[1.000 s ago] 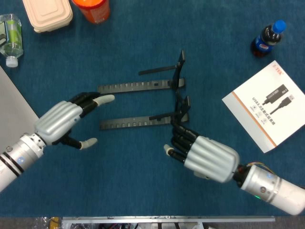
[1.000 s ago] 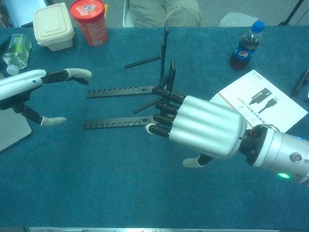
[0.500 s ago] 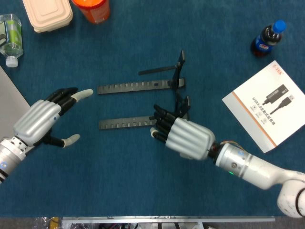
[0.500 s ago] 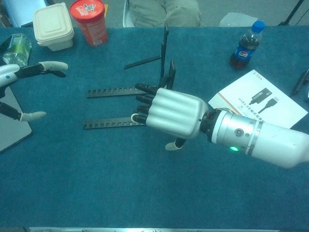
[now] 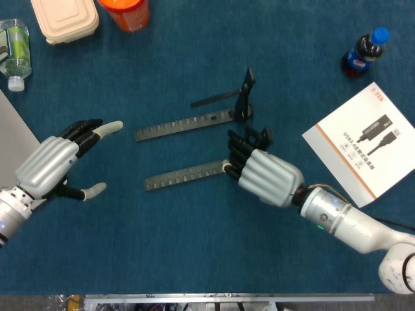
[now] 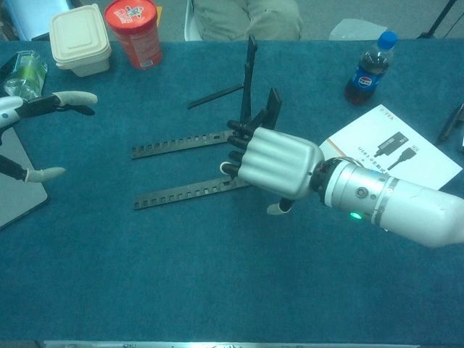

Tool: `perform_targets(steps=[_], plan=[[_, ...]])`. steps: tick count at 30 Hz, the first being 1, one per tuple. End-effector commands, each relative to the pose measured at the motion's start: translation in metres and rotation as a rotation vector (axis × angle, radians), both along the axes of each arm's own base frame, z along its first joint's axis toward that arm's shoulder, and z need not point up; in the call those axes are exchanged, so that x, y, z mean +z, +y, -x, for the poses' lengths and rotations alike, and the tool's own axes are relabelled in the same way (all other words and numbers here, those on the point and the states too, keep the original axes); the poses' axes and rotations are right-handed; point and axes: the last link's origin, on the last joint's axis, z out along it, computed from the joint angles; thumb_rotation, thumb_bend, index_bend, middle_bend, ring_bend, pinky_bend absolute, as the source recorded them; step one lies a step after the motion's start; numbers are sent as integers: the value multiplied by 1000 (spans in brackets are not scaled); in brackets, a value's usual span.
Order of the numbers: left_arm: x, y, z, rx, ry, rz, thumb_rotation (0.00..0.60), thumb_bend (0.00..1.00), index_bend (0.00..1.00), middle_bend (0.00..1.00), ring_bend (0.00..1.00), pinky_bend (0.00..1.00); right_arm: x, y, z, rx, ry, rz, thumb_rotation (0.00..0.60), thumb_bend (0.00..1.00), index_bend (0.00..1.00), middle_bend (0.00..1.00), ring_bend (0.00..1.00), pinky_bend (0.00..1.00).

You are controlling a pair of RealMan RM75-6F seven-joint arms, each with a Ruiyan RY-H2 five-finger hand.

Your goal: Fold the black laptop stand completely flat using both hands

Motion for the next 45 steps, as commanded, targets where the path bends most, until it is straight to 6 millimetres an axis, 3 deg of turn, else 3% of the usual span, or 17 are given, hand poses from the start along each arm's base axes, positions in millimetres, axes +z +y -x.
perform_targets(steps=[1, 21, 30, 37, 45], plan=[[-2, 0, -1, -5, 2, 5, 600, 267, 69, 145, 55, 67, 3, 1, 5, -15, 8, 3, 350, 130, 205, 288, 129, 15], [-8, 3, -5, 3, 2, 12, 600, 267, 69, 145, 55, 67, 32, -8, 38, -56, 52, 36, 350, 130, 205, 288, 130, 15], [-8, 2, -4, 14, 1, 11, 600, 267, 69, 145, 55, 67, 29, -5, 24, -46, -34, -1, 350, 130, 205, 288, 130, 15], [-5, 0, 2, 30, 2, 4, 600, 267, 69, 145, 55, 67, 22, 10, 11, -94, -171, -124, 350, 130, 205, 253, 113, 15], [-4, -1, 5, 34, 0, 3, 600, 267, 69, 145, 55, 67, 14, 23, 16, -399, -259, -343, 390, 130, 10, 118, 7, 16]])
